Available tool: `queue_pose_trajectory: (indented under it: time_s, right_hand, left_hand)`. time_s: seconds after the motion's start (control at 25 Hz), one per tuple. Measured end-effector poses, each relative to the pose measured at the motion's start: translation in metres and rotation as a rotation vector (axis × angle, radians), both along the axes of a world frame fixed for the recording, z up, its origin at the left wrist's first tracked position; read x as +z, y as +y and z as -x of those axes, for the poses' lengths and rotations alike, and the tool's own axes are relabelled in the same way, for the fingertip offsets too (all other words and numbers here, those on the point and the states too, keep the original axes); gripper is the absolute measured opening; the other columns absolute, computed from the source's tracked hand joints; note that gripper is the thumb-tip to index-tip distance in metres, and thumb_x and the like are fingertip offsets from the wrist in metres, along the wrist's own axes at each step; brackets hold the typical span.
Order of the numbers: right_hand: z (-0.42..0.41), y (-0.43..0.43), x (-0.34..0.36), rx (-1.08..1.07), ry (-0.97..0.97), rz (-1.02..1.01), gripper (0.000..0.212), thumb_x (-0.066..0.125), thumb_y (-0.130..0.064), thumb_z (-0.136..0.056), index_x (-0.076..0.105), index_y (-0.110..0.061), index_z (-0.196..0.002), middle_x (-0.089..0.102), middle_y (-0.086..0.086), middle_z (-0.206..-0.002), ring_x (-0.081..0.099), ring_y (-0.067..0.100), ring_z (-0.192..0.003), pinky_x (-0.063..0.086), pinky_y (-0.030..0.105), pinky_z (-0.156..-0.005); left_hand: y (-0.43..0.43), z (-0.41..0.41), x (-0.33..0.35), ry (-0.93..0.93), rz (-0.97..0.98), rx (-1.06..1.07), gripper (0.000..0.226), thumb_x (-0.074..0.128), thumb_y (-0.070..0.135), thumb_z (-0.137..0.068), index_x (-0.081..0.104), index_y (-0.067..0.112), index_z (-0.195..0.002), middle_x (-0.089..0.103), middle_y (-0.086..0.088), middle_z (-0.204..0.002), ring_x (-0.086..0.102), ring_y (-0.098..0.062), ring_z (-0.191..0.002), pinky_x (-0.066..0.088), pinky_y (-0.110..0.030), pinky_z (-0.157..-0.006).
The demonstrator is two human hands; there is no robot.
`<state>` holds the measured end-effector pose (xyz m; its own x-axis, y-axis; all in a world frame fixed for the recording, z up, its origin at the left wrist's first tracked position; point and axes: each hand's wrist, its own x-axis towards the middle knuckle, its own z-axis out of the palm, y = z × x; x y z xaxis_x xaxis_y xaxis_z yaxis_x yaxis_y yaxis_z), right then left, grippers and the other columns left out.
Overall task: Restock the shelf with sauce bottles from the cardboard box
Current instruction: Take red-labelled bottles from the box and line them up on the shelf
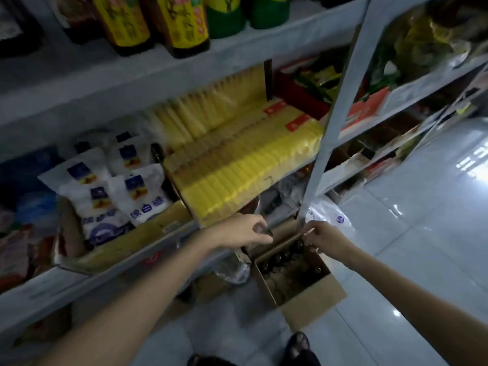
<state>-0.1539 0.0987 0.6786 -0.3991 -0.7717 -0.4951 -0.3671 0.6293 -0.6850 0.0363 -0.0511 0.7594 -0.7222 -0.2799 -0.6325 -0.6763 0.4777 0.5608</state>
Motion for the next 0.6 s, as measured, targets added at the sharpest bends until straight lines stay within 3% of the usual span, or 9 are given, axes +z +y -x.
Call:
queue_pose_trajectory:
  time_s: [0.12, 0.28, 0.36, 0.44, 0.52, 0.6]
  right_hand:
    - [0.032, 0.019, -0.062, -0.119, -0.038, -0.142, 0.015, 0.056, 0.004, -0.088, 0.062, -0.008, -0.082, 0.058, 0.009, -0.076, 0.054, 0.026, -0.061, 0.047, 0.021, -0.05]
    - [0.06, 0.028, -0.155, -0.106, -0.028, -0.264, 0.014, 0.056, -0.007, -0.092, 0.069, -0.002, -0.094, 0.062, 0.011, -0.087, 0.062, 0.036, -0.08, 0.053, 0.039, -0.074]
    - [0.076, 0.027, -0.215, -0.064, -0.009, -0.33, 0.013, 0.052, -0.015, -0.094, 0.065, -0.012, -0.091, 0.065, 0.009, -0.089, 0.064, 0.03, -0.083, 0.055, 0.04, -0.079]
    - [0.085, 0.024, -0.284, -0.051, 0.041, -0.378, 0.012, 0.048, -0.021, -0.096, 0.057, -0.021, -0.088, 0.068, 0.008, -0.092, 0.064, 0.027, -0.084, 0.054, 0.038, -0.077]
    - [0.086, 0.018, -0.357, -0.052, 0.086, -0.418, 0.013, 0.044, -0.022, -0.099, 0.056, -0.02, -0.094, 0.065, 0.008, -0.092, 0.058, 0.027, -0.081, 0.044, 0.032, -0.07]
    - [0.081, 0.012, -0.422, -0.034, 0.097, -0.448, 0.016, 0.046, -0.022, -0.1, 0.056, -0.016, -0.111, 0.059, 0.007, -0.093, 0.055, 0.028, -0.08, 0.042, 0.031, -0.067]
  left_hand:
    - [0.007, 0.029, -0.082, -0.085, -0.176, 0.214, 0.042, 0.059, 0.04, -0.096, 0.055, 0.015, -0.129, 0.063, 0.0, -0.117, 0.068, -0.014, -0.09, 0.052, -0.028, -0.072]
    - [0.01, 0.057, -0.198, -0.17, -0.281, 0.471, 0.012, 0.059, 0.026, -0.097, 0.059, 0.016, -0.104, 0.066, -0.005, -0.095, 0.062, -0.013, -0.067, 0.045, -0.023, -0.054]
    - [0.008, 0.076, -0.269, -0.229, -0.314, 0.567, 0.005, 0.057, 0.022, -0.098, 0.055, 0.017, -0.098, 0.063, -0.004, -0.087, 0.06, -0.013, -0.062, 0.044, -0.024, -0.054]
    - [0.003, 0.092, -0.348, -0.309, -0.345, 0.673, 0.006, 0.055, 0.018, -0.098, 0.051, 0.013, -0.1, 0.06, -0.005, -0.085, 0.057, -0.015, -0.061, 0.044, -0.026, -0.056]
    - [0.003, 0.101, -0.432, -0.402, -0.368, 0.756, 0.01, 0.055, 0.017, -0.098, 0.049, 0.01, -0.103, 0.058, -0.011, -0.096, 0.057, -0.02, -0.067, 0.046, -0.028, -0.059]
    - [0.002, 0.102, -0.503, -0.494, -0.379, 0.821, 0.033, 0.055, 0.02, -0.098, 0.045, 0.004, -0.126, 0.054, -0.016, -0.111, 0.06, -0.028, -0.081, 0.048, -0.029, -0.061]
